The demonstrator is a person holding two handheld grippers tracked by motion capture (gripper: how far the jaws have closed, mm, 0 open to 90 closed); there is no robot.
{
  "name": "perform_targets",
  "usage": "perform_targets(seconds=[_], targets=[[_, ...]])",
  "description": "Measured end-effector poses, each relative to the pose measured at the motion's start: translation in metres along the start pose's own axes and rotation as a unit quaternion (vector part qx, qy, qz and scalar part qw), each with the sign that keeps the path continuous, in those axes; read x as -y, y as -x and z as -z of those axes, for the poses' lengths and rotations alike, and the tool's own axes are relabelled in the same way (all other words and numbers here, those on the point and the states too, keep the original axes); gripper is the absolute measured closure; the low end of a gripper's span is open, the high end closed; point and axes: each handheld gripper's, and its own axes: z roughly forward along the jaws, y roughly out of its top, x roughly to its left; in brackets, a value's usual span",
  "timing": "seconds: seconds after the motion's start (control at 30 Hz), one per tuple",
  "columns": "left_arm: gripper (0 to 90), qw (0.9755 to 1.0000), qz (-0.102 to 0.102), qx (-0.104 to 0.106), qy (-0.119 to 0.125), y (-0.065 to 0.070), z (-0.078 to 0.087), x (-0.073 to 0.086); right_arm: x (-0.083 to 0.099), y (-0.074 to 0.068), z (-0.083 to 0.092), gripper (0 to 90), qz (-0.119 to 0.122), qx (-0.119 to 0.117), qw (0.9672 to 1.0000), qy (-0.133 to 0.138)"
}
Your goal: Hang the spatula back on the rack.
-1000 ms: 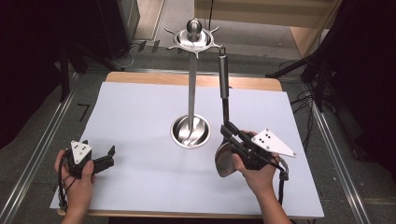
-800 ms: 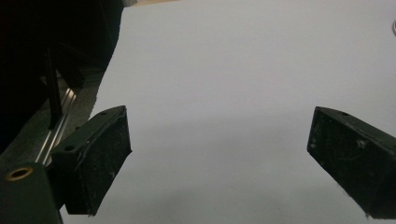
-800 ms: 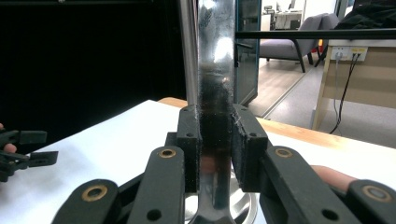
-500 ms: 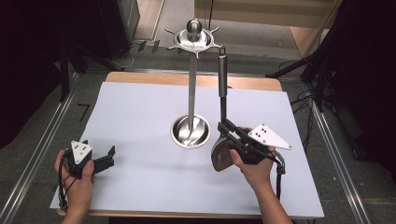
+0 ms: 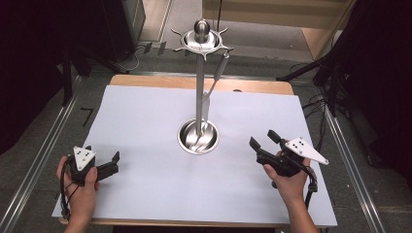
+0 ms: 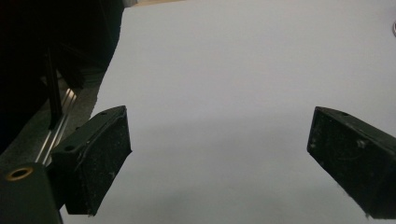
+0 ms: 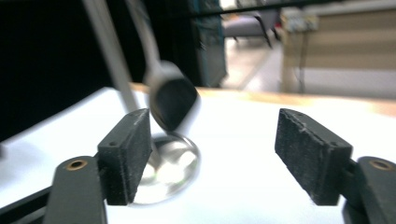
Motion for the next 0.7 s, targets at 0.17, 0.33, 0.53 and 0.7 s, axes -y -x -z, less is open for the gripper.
perform_targets(seconds=[0.17, 0.33, 0.53, 0.7], targets=[[6.7, 1.0, -0.001, -0.001, -0.001, 0.001, 0.0, 0.0, 0.017, 0.028, 0.004, 23.1, -0.017, 0.04, 0.9987, -0.026], [6.6, 1.0, 0.001, -0.001, -0.001, 0.0, 0.0, 0.0, 0.028, 0.047, 0.006, 21.8, -0.025, 0.074, 0.996, -0.044], [6.7, 1.0, 0.004, 0.002, 0.001, -0.001, 0.0, 0.0, 0.039, 0.062, 0.007, 21.5, -0.021, 0.108, 0.9916, -0.068], [6.6, 1.0, 0.003, 0.0, 0.001, 0.0, 0.0, 0.0, 0.045, 0.071, 0.008, 18.7, -0.026, 0.125, 0.988, -0.088]])
